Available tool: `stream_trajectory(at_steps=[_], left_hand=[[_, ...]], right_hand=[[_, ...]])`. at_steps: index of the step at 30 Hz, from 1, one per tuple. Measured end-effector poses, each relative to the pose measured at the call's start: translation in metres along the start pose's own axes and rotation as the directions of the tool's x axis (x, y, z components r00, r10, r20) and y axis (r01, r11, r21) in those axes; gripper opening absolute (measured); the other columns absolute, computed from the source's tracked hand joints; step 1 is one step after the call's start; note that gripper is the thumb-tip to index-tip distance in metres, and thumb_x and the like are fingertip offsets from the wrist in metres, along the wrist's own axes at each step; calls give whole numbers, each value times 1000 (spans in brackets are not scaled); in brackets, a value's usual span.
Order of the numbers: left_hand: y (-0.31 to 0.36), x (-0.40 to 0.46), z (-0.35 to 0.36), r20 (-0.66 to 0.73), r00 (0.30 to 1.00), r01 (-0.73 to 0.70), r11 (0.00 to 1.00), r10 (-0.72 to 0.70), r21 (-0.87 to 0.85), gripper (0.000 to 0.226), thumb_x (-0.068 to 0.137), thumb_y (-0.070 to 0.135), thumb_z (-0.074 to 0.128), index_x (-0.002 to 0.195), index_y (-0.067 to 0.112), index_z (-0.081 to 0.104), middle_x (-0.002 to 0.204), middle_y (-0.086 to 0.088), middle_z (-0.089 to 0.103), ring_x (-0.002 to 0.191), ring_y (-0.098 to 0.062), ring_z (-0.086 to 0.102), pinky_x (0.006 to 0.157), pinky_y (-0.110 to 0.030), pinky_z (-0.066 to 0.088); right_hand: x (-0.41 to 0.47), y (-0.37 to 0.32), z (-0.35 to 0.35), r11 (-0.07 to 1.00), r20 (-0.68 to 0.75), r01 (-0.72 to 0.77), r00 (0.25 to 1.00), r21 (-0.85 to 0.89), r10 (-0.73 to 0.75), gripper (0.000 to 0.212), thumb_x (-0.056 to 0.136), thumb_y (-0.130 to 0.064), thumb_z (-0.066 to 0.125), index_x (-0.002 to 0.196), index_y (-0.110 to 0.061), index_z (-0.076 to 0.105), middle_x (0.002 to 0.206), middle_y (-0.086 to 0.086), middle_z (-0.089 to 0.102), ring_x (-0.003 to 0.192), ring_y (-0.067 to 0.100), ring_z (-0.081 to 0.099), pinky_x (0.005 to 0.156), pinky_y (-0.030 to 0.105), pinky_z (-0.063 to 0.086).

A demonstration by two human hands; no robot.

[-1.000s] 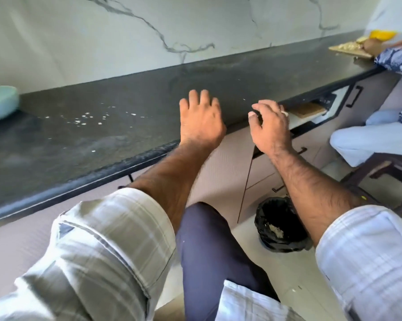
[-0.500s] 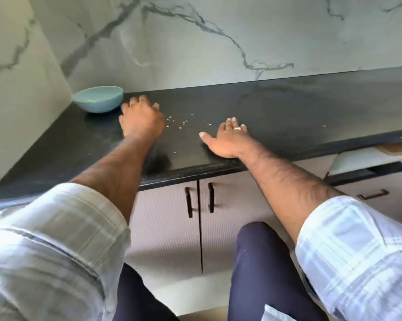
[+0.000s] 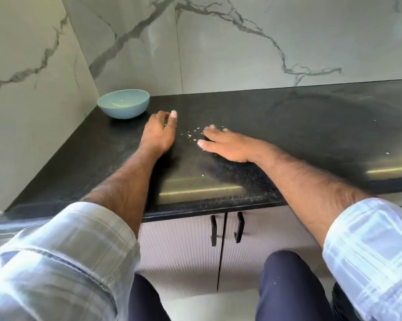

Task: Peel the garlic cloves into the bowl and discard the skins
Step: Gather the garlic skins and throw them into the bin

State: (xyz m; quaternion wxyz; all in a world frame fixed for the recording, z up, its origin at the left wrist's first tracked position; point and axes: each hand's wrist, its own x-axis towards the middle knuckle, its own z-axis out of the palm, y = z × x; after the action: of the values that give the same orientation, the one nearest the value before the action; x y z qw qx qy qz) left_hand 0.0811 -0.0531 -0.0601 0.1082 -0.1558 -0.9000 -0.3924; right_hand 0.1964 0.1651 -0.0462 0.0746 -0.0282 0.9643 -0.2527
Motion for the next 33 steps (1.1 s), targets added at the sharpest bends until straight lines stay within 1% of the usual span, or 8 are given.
stream_trajectory(at_steps=[3, 9, 13, 17, 20, 25, 29, 33], left_hand=[[6, 11, 2, 61, 998, 14, 999, -12, -34, 55, 107, 68, 32, 97, 19, 56, 118, -16, 67, 117, -37, 61, 106, -48, 48], [14, 15, 7, 223, 973, 46, 997, -58, 56, 86, 105, 75, 17, 112, 9, 73, 124, -10, 71, 130, -29, 59, 111, -39, 41], [1, 22, 4, 269, 962, 159, 908, -53, -388, 92, 104, 78, 19, 131, 9, 74, 120, -4, 79, 116, -9, 73, 116, -33, 46], [-1, 27, -10, 380, 924, 296, 695, -36, -655, 97, 104, 77, 7, 139, 7, 64, 113, -23, 78, 111, -34, 77, 108, -48, 54], [-4, 27, -17, 217, 969, 247, 564, -121, -788, 96, 106, 74, 12, 130, 0, 67, 110, -26, 78, 107, -37, 78, 103, -49, 58], [-14, 40, -16, -55, 957, 147, 641, -284, -753, 91, 106, 75, 23, 106, 0, 75, 82, -21, 77, 75, -31, 78, 70, -37, 55], [-17, 45, -12, -70, 943, 172, 658, -325, -733, 92, 101, 80, 27, 101, 2, 76, 74, -16, 74, 67, -30, 75, 61, -34, 51], [-17, 45, -11, -59, 946, 182, 675, -318, -715, 91, 97, 84, 32, 98, 5, 76, 70, -13, 73, 64, -29, 73, 56, -32, 49]], right_hand=[[17, 11, -20, 924, -253, 108, 967, 367, -12, 55, 105, -58, 47, 144, -21, 64, 152, -5, 58, 144, 9, 48, 125, 32, 29], [55, 29, -17, 956, -86, -115, 992, -271, 95, 87, 104, -71, 13, 167, -11, 11, 175, 4, -3, 161, 13, -10, 131, 42, -4], [34, 13, -18, 991, 82, 126, 988, 48, -129, 60, 112, -47, 36, 165, -20, 29, 173, -7, 15, 155, -5, 6, 129, 27, -2], [31, 14, -29, 775, -121, 244, 969, 582, -214, 37, 108, -24, 49, 133, -9, 71, 136, 2, 71, 133, 11, 61, 122, 33, 38], [49, 12, -33, 914, -254, 140, 966, 381, -43, 41, 109, -30, 50, 147, -16, 60, 151, -5, 58, 144, 8, 49, 128, 36, 27], [63, -1, -13, 995, 109, 64, 992, -80, -55, 65, 112, -52, 27, 167, -20, 14, 174, -9, -3, 158, 0, -10, 130, 37, -12], [36, -2, -22, 941, 126, 190, 965, 280, -232, 43, 110, -38, 43, 150, -27, 57, 160, -15, 44, 149, -5, 32, 127, 28, 15], [49, -5, -33, 758, -139, 256, 967, 600, -216, 33, 108, -13, 47, 124, -1, 73, 125, 8, 76, 123, 23, 70, 112, 48, 49]])
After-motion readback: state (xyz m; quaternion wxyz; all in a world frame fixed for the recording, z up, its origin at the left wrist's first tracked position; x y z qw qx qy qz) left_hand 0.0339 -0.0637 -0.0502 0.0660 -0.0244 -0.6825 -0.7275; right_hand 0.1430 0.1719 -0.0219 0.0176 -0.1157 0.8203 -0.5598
